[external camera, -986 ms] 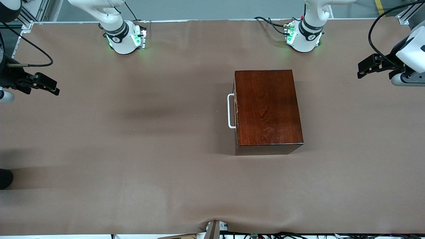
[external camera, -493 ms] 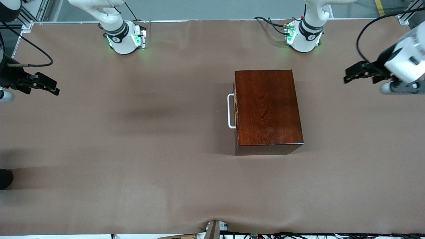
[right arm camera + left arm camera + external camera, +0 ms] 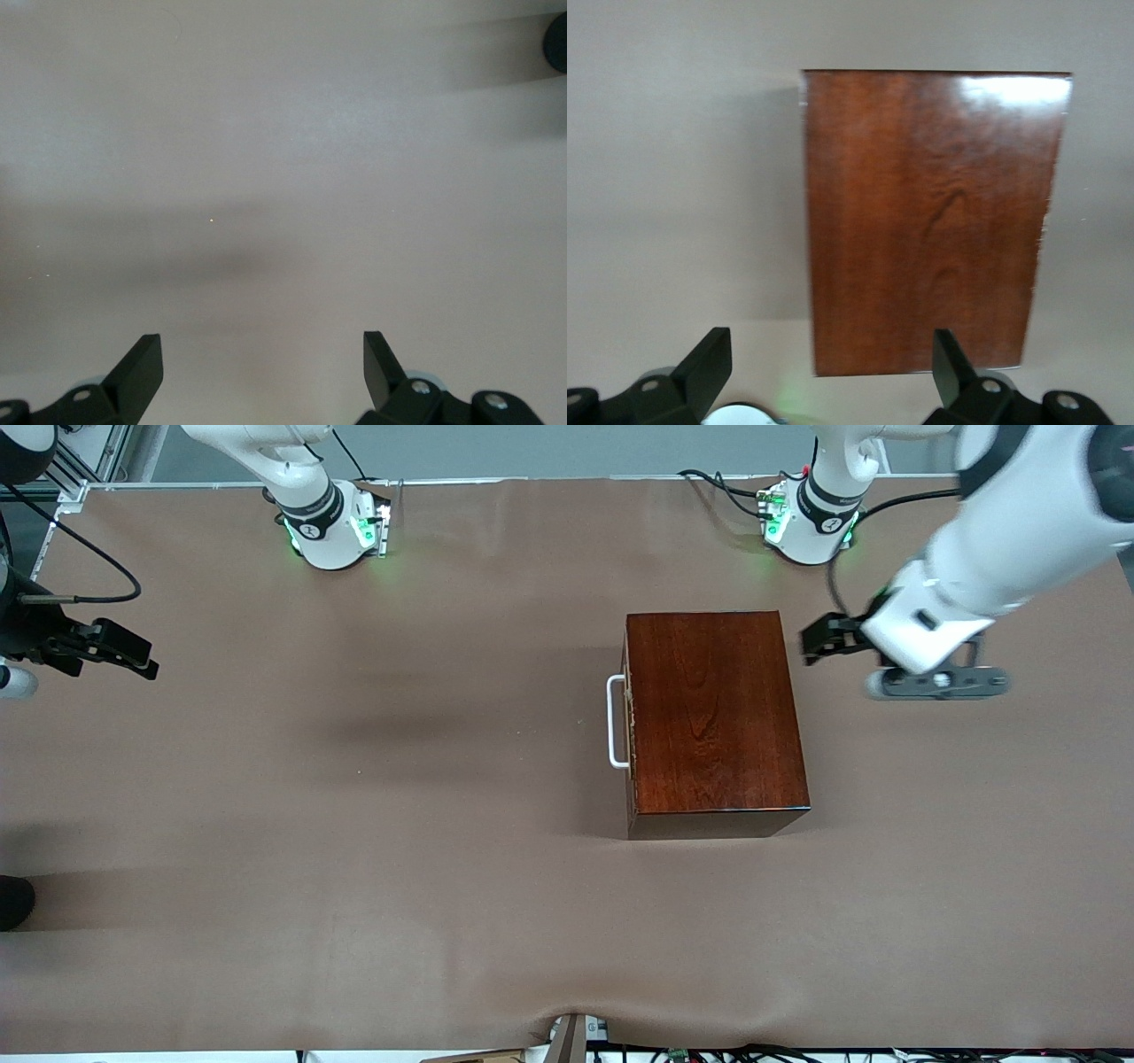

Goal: Open drawer, take yellow block, close drawer
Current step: 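Move the left gripper over the box to the white drawer handle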

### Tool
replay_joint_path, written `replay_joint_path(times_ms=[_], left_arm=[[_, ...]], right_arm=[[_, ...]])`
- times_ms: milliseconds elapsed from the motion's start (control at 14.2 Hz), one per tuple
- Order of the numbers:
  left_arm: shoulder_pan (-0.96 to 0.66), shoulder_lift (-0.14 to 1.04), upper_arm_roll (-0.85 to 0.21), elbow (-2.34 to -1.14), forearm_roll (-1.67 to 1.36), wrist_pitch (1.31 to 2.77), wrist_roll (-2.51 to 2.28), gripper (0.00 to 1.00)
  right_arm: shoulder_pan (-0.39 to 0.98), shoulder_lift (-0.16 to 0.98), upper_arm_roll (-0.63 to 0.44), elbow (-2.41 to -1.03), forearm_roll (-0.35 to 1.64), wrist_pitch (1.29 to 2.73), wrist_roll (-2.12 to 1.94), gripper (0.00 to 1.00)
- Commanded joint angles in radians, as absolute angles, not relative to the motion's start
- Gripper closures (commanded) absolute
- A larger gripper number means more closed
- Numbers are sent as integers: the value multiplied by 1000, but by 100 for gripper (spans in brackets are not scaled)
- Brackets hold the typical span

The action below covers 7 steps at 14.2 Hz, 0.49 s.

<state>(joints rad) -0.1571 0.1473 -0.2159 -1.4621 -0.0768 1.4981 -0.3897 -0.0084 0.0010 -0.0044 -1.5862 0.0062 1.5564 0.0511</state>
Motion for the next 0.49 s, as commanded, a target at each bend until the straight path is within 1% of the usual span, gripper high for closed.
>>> replay_joint_path(times_ms=[0, 141, 423], left_arm=[[-253, 248, -215, -1347, -77, 1502, -506, 0], [-319, 288, -212, -1325, -68, 1558, -576, 0], [-460, 351, -207, -1322, 23, 1676, -728, 0]], right_arm=[[-14, -15, -2, -1588, 18, 1548, 60, 0], [-14, -15, -2, -1588, 18, 1548, 60, 0], [-14, -15, -2, -1588, 18, 1548, 61, 0]])
